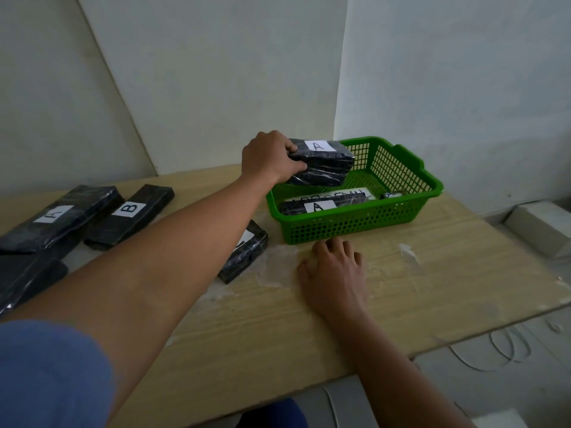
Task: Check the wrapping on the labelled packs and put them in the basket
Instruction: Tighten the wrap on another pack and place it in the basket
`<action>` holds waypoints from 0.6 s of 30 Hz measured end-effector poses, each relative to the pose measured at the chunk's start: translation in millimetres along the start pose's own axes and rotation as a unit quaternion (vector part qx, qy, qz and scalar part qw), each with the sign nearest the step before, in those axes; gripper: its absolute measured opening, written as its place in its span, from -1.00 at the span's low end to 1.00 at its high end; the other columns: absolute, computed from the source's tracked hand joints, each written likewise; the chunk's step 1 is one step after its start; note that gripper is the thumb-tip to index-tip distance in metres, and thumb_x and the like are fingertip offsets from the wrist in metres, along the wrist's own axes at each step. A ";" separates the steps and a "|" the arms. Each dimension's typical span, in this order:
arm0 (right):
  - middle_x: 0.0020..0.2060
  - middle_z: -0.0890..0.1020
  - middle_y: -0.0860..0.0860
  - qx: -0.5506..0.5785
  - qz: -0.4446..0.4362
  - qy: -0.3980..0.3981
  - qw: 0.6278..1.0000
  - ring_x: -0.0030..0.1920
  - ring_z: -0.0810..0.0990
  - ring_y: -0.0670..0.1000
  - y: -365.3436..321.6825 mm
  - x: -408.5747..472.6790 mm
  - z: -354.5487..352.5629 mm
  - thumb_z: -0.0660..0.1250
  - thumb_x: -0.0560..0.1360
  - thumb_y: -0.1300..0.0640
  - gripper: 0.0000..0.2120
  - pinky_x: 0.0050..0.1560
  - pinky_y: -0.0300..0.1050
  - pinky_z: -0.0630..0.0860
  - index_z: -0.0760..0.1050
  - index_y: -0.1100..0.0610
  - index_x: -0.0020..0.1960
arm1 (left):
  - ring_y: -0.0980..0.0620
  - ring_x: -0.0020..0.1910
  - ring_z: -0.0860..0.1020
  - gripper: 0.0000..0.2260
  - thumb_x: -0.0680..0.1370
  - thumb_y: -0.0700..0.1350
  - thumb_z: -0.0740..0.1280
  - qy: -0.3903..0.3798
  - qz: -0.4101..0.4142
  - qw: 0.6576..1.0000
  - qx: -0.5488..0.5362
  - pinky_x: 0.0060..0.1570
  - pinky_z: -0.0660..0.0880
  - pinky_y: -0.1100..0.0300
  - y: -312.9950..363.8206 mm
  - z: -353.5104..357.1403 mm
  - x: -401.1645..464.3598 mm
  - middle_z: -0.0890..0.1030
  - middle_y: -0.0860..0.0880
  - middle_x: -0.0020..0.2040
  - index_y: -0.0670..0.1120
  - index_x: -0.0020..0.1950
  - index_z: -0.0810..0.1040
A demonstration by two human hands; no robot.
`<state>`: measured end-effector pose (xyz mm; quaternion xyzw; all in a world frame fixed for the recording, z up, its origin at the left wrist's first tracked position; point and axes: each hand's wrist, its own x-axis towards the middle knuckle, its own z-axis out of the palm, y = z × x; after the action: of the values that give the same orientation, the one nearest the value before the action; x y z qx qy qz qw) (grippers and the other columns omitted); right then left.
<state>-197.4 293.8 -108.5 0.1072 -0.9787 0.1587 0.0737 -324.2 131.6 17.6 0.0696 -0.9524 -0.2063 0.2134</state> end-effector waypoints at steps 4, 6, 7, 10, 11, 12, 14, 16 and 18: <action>0.23 0.56 0.09 0.004 -0.002 0.004 1.000 0.25 0.48 0.14 1.2 1.3 0.8 0.19 0.61 -0.15 -0.62 0.24 0.12 0.41 0.53 0.04 0.28 | -0.07 0.13 0.67 -0.54 0.38 0.17 0.63 -0.021 -0.018 0.999 0.025 0.04 0.51 0.12 0.9 11.0 8.6 0.73 -0.04 0.17 0.03 0.22 0.72; 0.24 0.55 0.08 0.004 -0.002 0.002 1.000 0.26 0.47 0.13 1.4 1.8 1.1 0.18 0.61 -0.15 -0.61 0.26 0.11 0.40 0.52 0.03 0.30 | -0.09 0.12 0.67 -0.56 0.41 0.16 0.62 -0.023 -0.017 0.999 0.041 0.06 0.53 0.10 -1.0 14.8 12.1 0.73 -0.06 0.15 0.02 0.22 0.72; 0.25 0.54 0.08 0.005 -0.003 0.002 1.000 0.27 0.47 0.13 1.4 1.7 0.9 0.17 0.61 -0.16 -0.61 0.27 0.11 0.40 0.51 0.03 0.31 | -0.10 0.12 0.67 -0.57 0.42 0.15 0.61 -0.023 -0.014 0.998 0.050 0.08 0.54 0.09 -2.4 16.4 13.4 0.73 -0.07 0.14 0.01 0.22 0.72; 0.26 0.54 0.07 0.004 -0.005 0.004 1.000 0.27 0.47 0.12 2.4 1.8 1.5 0.17 0.62 -0.16 -0.60 0.27 0.10 0.39 0.51 0.03 0.33 | -0.14 0.19 0.62 -0.56 0.46 0.18 0.58 -0.022 0.003 0.995 0.099 0.20 0.50 0.01 -8.5 22.5 18.5 0.72 -0.09 0.14 0.00 0.25 0.70; 0.26 0.54 0.07 0.005 -0.004 0.004 1.000 0.27 0.47 0.12 2.7 2.0 1.7 0.17 0.62 -0.16 -0.59 0.27 0.10 0.39 0.51 0.03 0.33 | -0.15 0.22 0.58 -0.55 0.46 0.20 0.57 -0.021 0.007 0.992 0.124 0.22 0.45 -0.01 -10.8 24.1 20.3 0.71 -0.09 0.15 0.01 0.26 0.69; 0.26 0.54 0.07 0.005 -0.003 0.004 1.000 0.27 0.47 0.12 2.6 2.3 1.8 0.17 0.61 -0.16 -0.59 0.28 0.10 0.39 0.51 0.03 0.33 | -0.16 0.24 0.55 -0.55 0.46 0.20 0.57 -0.022 0.010 0.989 0.149 0.21 0.42 -0.02 -12.8 25.2 21.9 0.69 -0.10 0.15 0.00 0.25 0.69; 0.25 0.55 0.07 0.006 0.000 0.003 1.000 0.27 0.48 0.12 2.4 2.4 1.2 0.18 0.61 -0.16 -0.60 0.27 0.10 0.39 0.51 0.03 0.32 | -0.18 0.25 0.50 -0.57 0.46 0.20 0.57 -0.033 0.017 0.981 0.193 0.21 0.39 -0.03 -17.2 26.4 24.2 0.65 -0.11 0.15 -0.03 0.20 0.68; 0.25 0.54 0.07 0.006 0.000 0.002 1.000 0.27 0.47 0.12 1.9 2.6 0.9 0.18 0.61 -0.16 -0.60 0.27 0.10 0.39 0.51 0.03 0.32 | -0.19 0.26 0.49 -0.57 0.46 0.21 0.57 -0.053 0.022 0.974 0.221 0.24 0.38 -0.05 -20.4 28.2 25.5 0.62 -0.12 0.16 -0.05 0.16 0.67; 0.25 0.54 0.07 0.007 0.000 -0.001 1.000 0.27 0.47 0.13 2.0 2.6 1.2 0.18 0.61 -0.15 -0.60 0.27 0.10 0.39 0.51 0.04 0.32 | -0.18 0.25 0.49 -0.58 0.46 0.21 0.57 -0.069 0.031 0.968 0.238 0.25 0.36 -0.06 -21.0 30.1 25.5 0.63 -0.11 0.13 -0.06 0.13 0.66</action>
<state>-200.5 294.8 -109.8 0.1079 -0.9777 0.1652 0.0722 -359.2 117.8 -6.5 0.0749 -0.9882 0.0289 0.1303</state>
